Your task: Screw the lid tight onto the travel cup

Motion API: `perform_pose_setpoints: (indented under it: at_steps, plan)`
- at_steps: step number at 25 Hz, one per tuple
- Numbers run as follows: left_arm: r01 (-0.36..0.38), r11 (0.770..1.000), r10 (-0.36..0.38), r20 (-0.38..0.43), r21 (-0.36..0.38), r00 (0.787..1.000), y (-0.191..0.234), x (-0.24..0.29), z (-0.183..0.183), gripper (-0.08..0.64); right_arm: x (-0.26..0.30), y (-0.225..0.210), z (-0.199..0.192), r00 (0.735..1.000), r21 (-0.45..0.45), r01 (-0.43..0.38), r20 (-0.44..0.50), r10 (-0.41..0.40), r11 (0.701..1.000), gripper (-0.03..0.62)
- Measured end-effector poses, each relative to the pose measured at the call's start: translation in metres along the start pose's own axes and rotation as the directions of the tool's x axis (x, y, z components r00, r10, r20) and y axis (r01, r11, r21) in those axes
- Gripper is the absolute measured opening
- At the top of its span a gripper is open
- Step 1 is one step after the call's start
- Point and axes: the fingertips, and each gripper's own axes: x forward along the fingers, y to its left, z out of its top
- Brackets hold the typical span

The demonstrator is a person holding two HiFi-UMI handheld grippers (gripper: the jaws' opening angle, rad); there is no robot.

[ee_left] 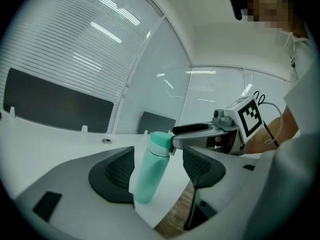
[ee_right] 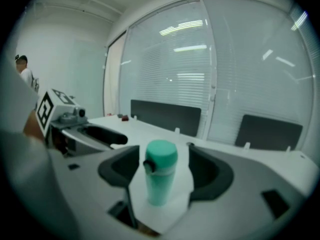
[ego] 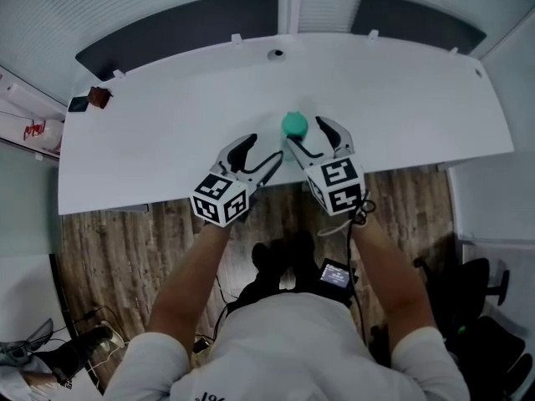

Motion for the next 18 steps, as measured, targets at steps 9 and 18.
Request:
perform_pose_setpoints:
  at_steps: [9,18]
  plan:
    - [0.016,1.000,-0.016,0.044,0.011,0.999,-0.002,-0.009,0.028,0.316,-0.013,-0.005,0.015,0.999,0.010,0.035,0.022,-0.035,0.999,0.301]
    - [0.064,0.998,-0.062,0.103,-0.022,0.993,-0.010,-0.026,0.053,0.313,-0.030,-0.007,0.031,0.996,0.041,0.059,0.058,-0.062,0.997,0.299]
